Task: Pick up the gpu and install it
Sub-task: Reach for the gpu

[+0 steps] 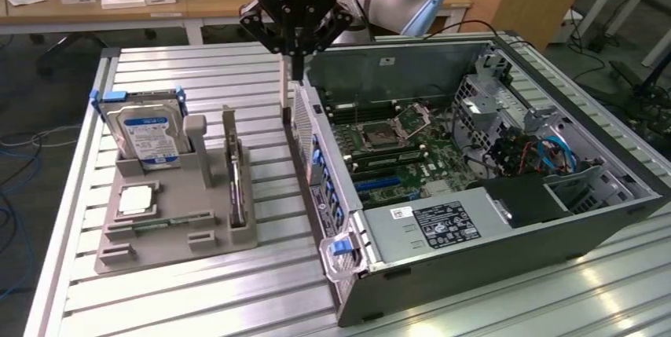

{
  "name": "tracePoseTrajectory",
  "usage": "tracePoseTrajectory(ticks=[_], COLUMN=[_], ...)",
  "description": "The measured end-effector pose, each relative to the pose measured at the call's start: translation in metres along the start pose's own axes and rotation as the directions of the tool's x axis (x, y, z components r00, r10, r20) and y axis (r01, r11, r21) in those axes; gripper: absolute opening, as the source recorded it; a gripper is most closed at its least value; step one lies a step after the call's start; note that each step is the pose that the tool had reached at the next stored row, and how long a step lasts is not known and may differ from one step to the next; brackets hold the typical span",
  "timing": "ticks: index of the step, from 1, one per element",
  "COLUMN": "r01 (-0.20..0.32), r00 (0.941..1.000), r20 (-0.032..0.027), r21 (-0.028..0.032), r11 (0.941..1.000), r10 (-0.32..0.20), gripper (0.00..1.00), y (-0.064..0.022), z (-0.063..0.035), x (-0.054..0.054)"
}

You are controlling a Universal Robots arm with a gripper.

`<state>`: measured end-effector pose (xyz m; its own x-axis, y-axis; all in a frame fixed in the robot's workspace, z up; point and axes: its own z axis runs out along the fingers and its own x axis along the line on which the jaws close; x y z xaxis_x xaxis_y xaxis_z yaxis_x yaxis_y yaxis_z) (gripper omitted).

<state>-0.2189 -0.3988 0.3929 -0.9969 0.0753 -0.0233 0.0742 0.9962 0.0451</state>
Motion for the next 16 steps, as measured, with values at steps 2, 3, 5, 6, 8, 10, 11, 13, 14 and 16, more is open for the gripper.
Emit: tracePoseTrajectory(ticks=[2, 3, 5, 6, 8, 10, 11, 13, 14, 16], r01=[0.0, 0.0, 0.0, 0.0, 0.0, 0.0, 0.0, 0.0, 0.0, 0.0], r00=[1.0, 1.0, 1.0, 1.0, 1.0, 1.0, 1.0, 1.0, 1.0, 1.0], r20=[-0.0001, 0.0, -0.0001, 0.0, 0.0, -0.0001, 0.0, 0.0, 0.0, 0.0], r21=[0.0, 0.0, 0.0, 0.0, -0.0001, 0.0, 0.0, 0.0, 0.0, 0.0], r11=[1.0, 1.0, 1.0, 1.0, 1.0, 1.0, 1.0, 1.0, 1.0, 1.0], r10=[0.0, 0.0, 0.0, 0.0, 0.0, 0.0, 0.0, 0.0, 0.0, 0.0], gripper=[0.11, 0.11, 0.11, 0.11, 0.11, 0.11, 0.11, 0.11, 0.11, 0.11], y=[-0.0002, -0.0002, -0.0004, -0.0005, -0.0007, -0.0008, -0.0009, -0.001, -0.0011, -0.0013], z=[-0.0001, -0.0001, -0.0001, -0.0001, -0.0001, -0.0002, -0.0002, -0.0003, -0.0003, -0.0003], x=[0.002, 0.003, 0.005, 0.007, 0.009, 0.011, 0.012, 0.014, 0.015, 0.017])
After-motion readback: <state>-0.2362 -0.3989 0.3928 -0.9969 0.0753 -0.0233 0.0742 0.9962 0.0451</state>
